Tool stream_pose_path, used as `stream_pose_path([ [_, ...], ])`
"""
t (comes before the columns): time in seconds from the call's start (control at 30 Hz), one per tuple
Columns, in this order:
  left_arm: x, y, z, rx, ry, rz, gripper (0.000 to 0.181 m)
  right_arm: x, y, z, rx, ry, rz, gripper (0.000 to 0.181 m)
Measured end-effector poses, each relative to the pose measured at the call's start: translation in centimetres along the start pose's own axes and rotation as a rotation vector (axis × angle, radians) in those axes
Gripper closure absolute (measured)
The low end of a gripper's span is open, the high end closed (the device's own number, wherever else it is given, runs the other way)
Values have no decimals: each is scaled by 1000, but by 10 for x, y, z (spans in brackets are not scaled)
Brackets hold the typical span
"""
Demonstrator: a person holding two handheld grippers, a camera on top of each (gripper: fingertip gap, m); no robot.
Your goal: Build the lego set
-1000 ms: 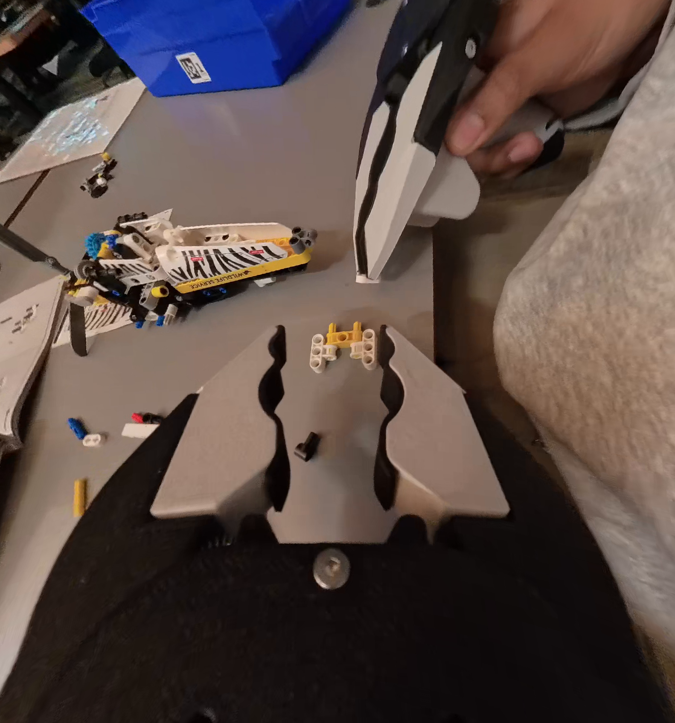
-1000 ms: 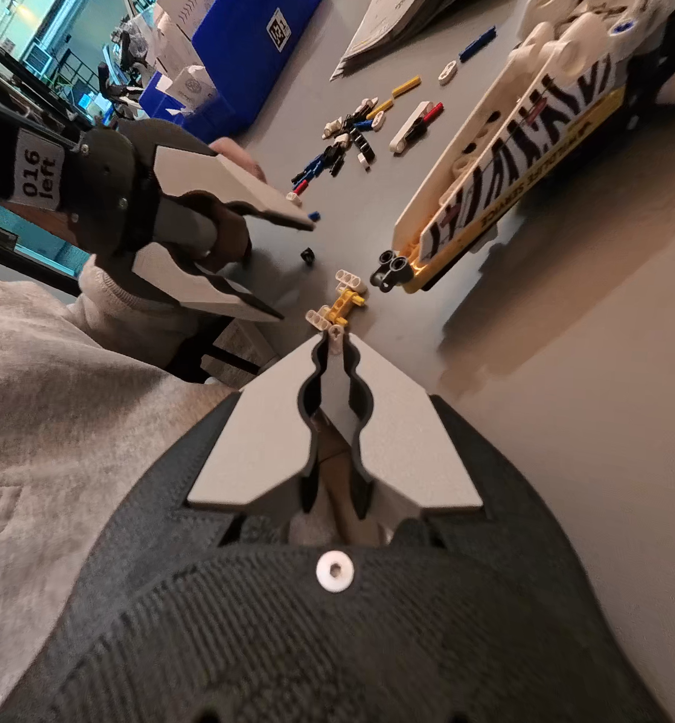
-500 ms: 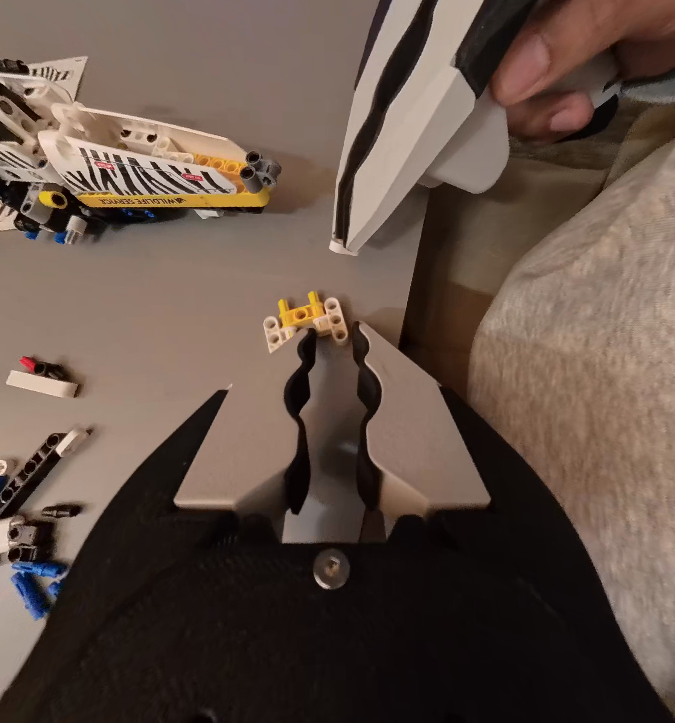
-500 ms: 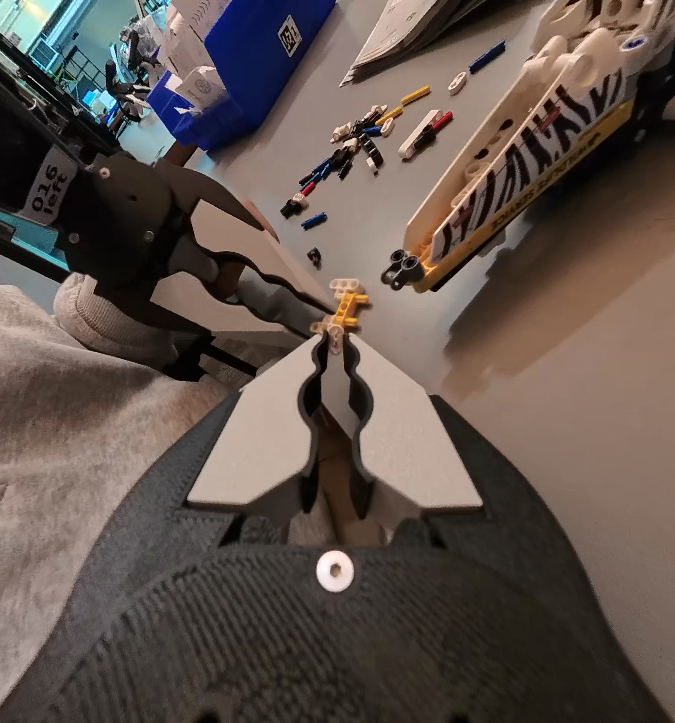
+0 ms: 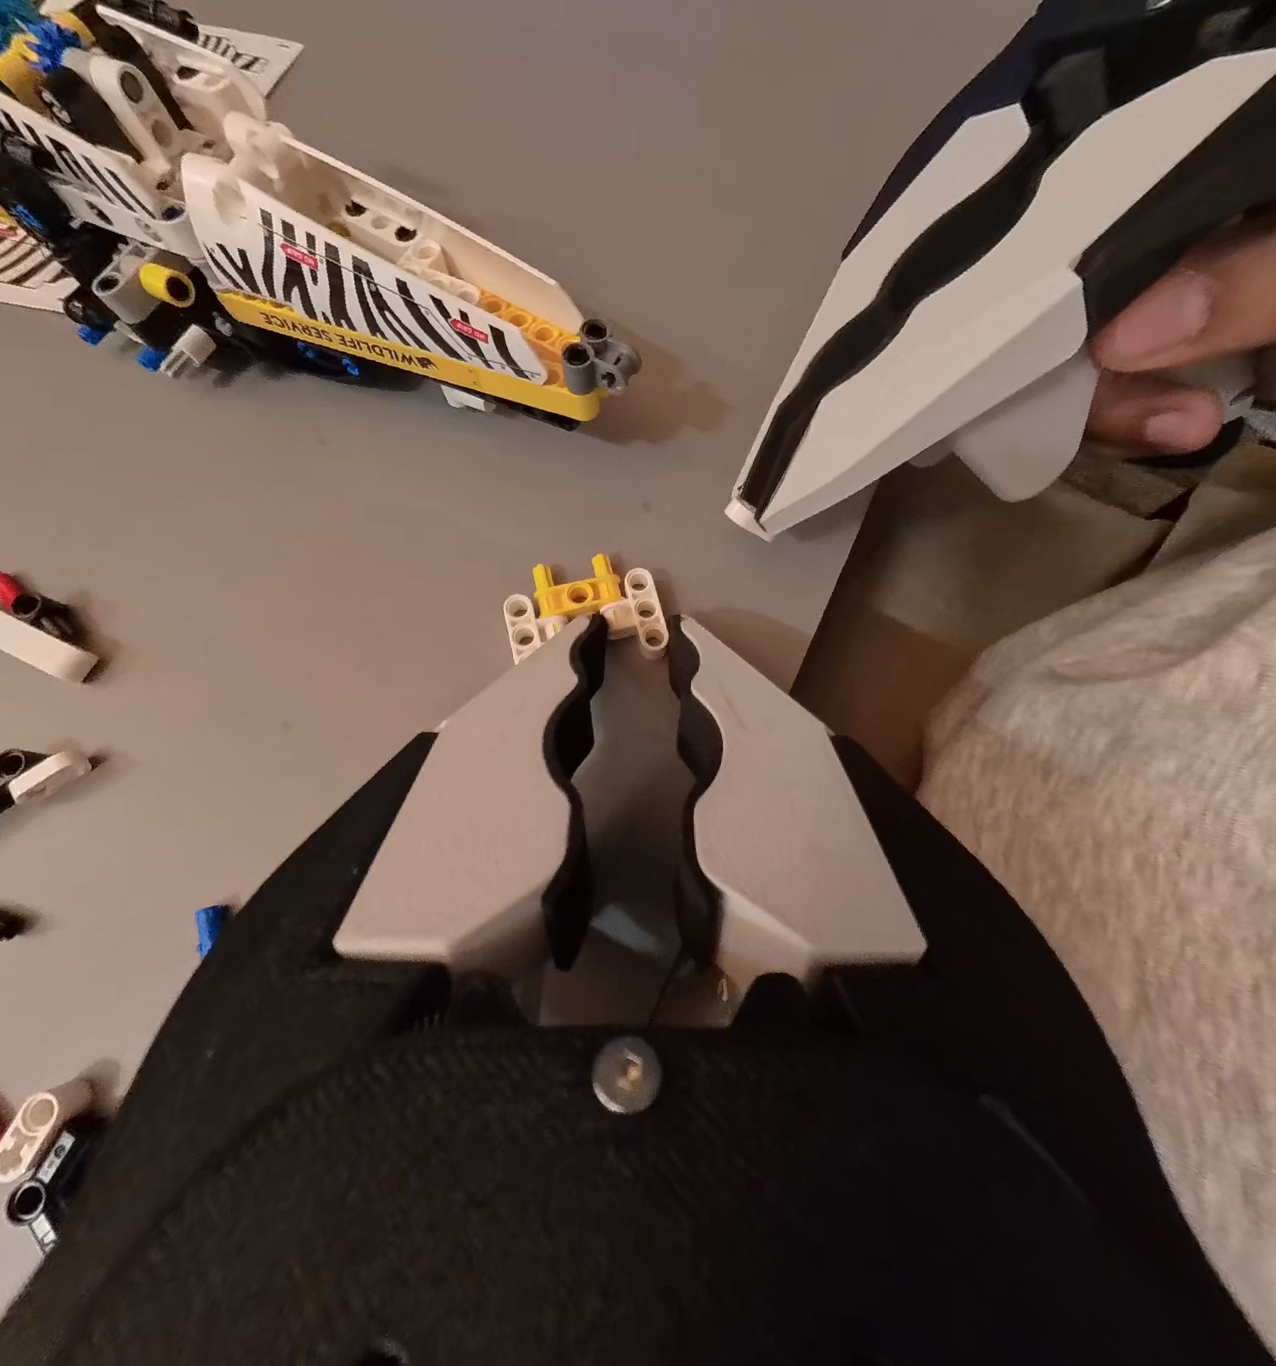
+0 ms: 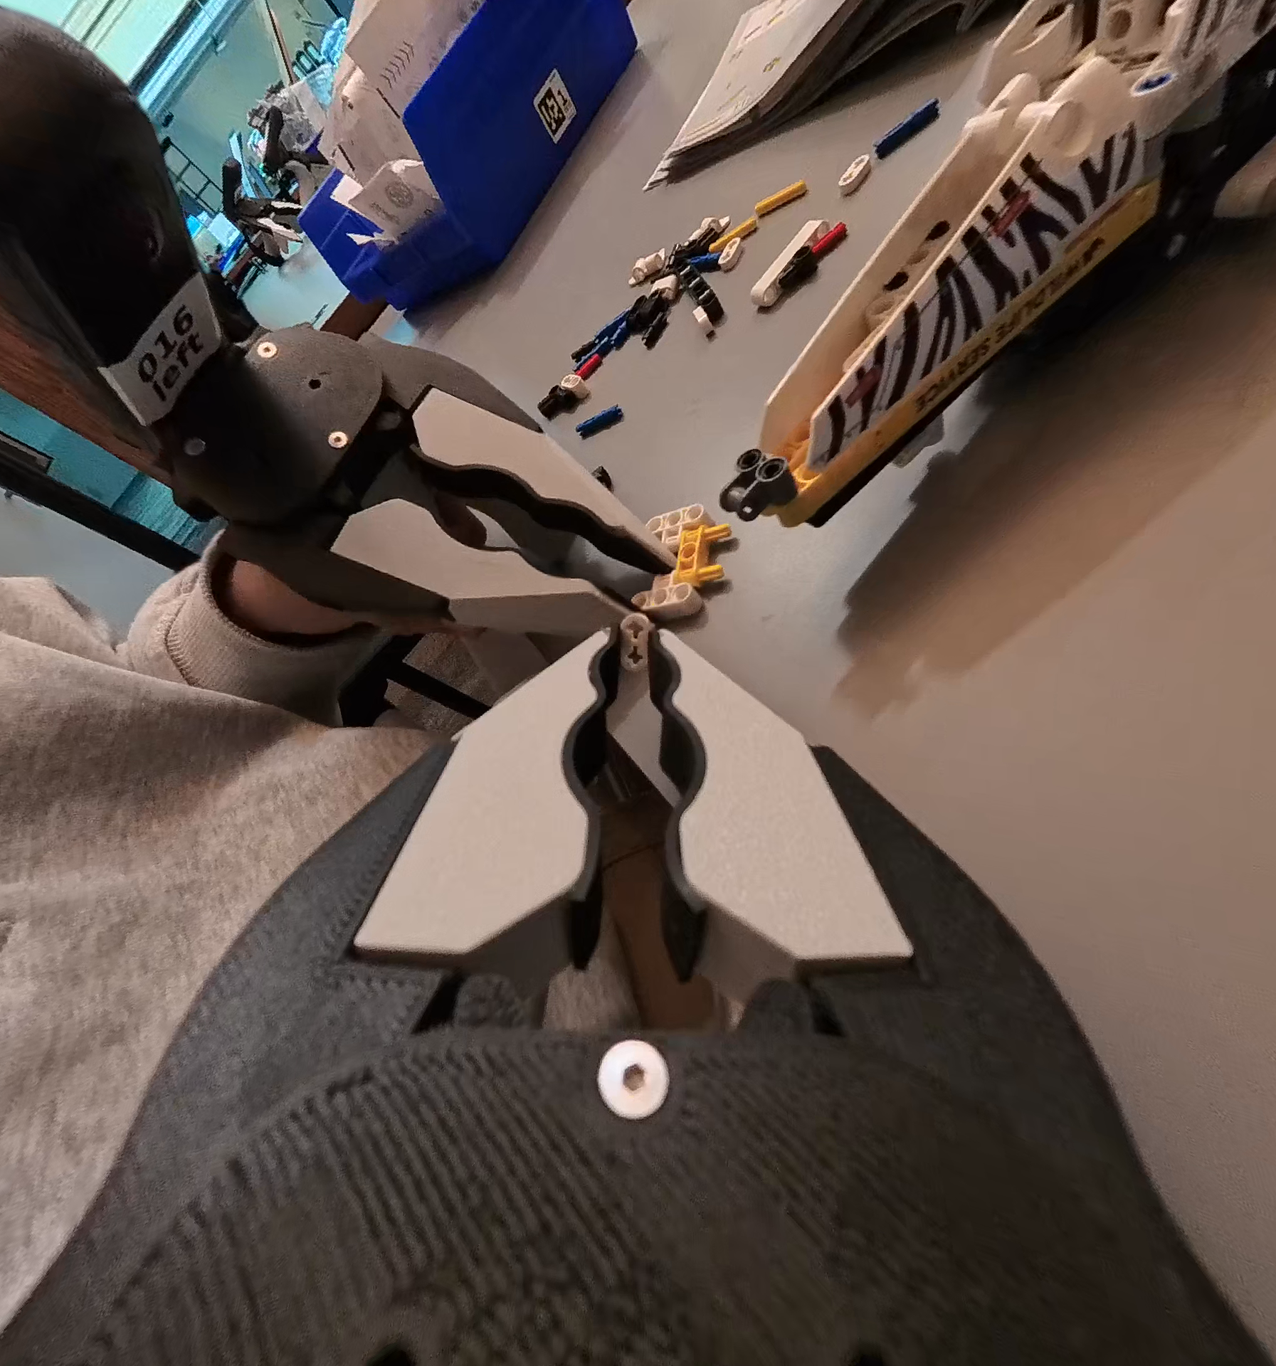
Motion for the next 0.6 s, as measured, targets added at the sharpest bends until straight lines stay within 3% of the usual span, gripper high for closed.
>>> stream_pose_path([
  [0.27, -16, 4, -6, 47, 155, -18, 167, 0, 1, 1, 14, 9, -6, 177],
  [0.43, -33, 14, -21, 91, 353, 18, 168, -3, -11, -11, 164, 86, -187, 177],
  [0.6, -38, 25, -22, 262, 399, -39, 169, -6, -20, -12, 276, 43, -321, 177],
])
Point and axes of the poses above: each gripper's, where its closed fingertips meet, x out along the fingers, z out of its underside, y = z × x across the jaws, the point moved 2 cm from there along -x, back along the fingers, and after that the axes turned 7 degrees about x, right-handed, at the moved point
